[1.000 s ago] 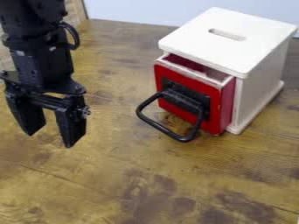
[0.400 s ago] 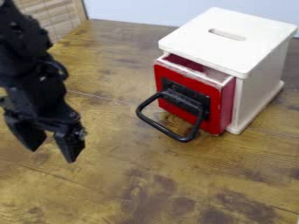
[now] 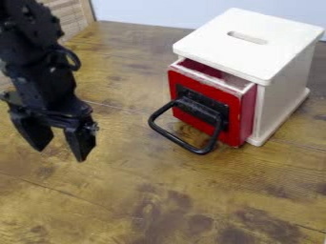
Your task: Close the drawer
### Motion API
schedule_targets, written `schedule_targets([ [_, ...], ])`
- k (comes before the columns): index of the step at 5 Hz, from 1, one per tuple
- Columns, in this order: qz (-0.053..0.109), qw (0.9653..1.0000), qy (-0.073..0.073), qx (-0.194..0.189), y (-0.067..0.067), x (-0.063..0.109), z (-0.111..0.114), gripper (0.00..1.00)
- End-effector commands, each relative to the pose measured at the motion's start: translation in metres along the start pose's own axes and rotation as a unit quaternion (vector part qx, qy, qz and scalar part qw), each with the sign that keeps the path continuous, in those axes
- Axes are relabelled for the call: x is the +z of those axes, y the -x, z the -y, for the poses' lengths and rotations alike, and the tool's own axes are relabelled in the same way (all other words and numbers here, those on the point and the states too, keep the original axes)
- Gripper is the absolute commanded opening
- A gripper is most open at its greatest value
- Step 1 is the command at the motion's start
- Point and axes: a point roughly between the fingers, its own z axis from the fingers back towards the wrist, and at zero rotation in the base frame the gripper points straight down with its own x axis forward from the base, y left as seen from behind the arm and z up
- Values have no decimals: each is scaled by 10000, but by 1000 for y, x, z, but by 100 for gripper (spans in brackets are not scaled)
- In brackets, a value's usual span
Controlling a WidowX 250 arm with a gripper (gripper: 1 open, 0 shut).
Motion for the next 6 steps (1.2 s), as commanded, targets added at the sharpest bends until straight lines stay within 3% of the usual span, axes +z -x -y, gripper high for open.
schedule_targets([
  [1, 284, 9992, 16, -279, -3, 25, 9, 100],
  [2, 408, 9984, 45, -381, 3, 33, 13, 100],
  [3, 286, 9996, -7, 57, 7, 32, 18, 100],
  [5, 257, 9972, -72, 695, 10, 15, 9, 100],
  [6, 188, 9986, -62, 496, 4, 5, 2, 100],
])
